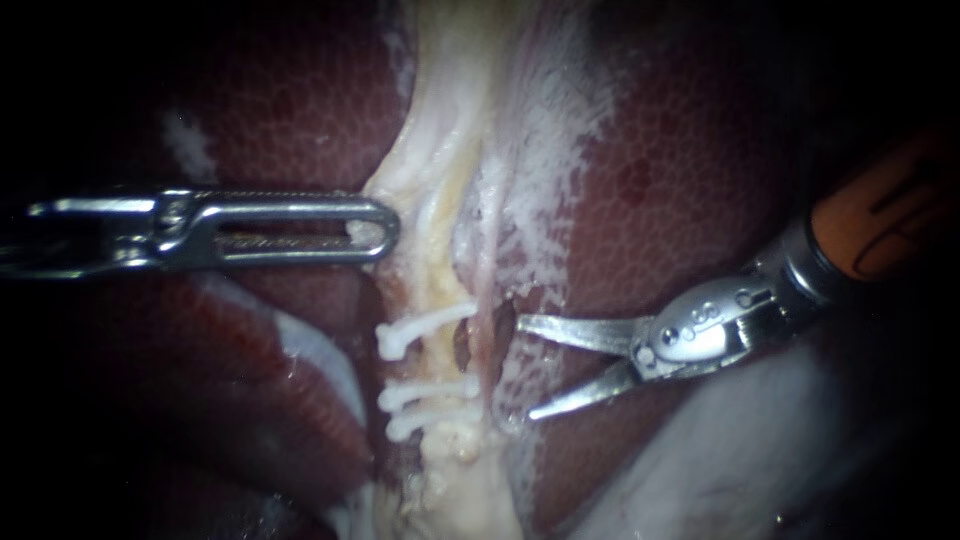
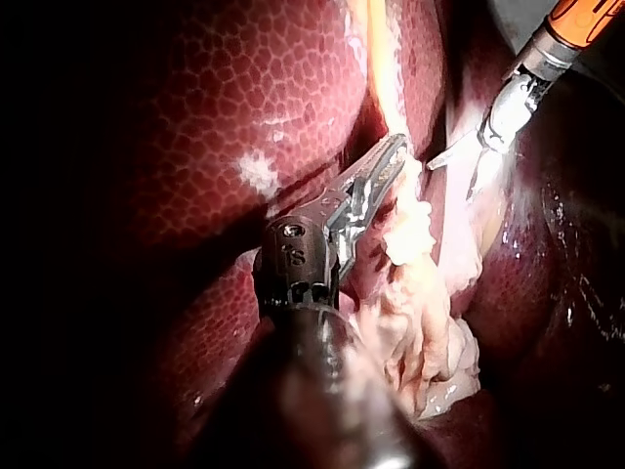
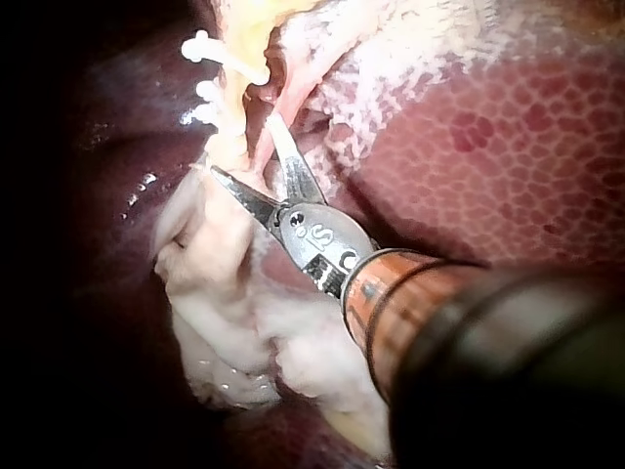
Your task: Go to the cutting position left tube
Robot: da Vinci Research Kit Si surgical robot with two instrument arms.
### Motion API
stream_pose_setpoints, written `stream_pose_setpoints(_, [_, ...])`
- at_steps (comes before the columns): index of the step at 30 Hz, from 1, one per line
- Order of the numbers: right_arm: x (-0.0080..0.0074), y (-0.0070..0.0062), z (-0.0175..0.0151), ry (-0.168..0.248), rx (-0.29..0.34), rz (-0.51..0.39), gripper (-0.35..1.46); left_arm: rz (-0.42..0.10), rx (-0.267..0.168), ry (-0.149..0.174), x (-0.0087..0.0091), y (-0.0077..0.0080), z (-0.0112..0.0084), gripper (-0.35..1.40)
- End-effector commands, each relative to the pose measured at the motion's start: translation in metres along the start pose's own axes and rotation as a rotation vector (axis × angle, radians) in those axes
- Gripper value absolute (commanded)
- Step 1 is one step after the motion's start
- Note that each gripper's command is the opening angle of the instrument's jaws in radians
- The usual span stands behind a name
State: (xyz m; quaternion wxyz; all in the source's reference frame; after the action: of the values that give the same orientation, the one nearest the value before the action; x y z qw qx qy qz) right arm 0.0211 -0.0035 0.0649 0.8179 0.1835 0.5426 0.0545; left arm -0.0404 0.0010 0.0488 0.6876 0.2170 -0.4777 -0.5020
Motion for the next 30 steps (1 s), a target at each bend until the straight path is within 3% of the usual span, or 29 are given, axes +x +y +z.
stream_pose_setpoints(1, [0.0000, 0.0000, 0.0003, -0.002, 0.005, -0.001, 1.40, 0.000, 0.000, 0.000, 0.0000, -0.0001, -0.0001, -0.35])
stream_pose_setpoints(20, [0.0009, 0.0012, 0.0054, 0.016, 0.054, 0.020, 1.39, 0.000, -0.006, -0.003, 0.0003, -0.0009, -0.0006, -0.35])
stream_pose_setpoints(30, [0.0016, 0.0007, 0.0066, 0.029, 0.105, 0.040, 1.37, 0.000, -0.008, -0.003, 0.0005, -0.0007, -0.0006, -0.35])
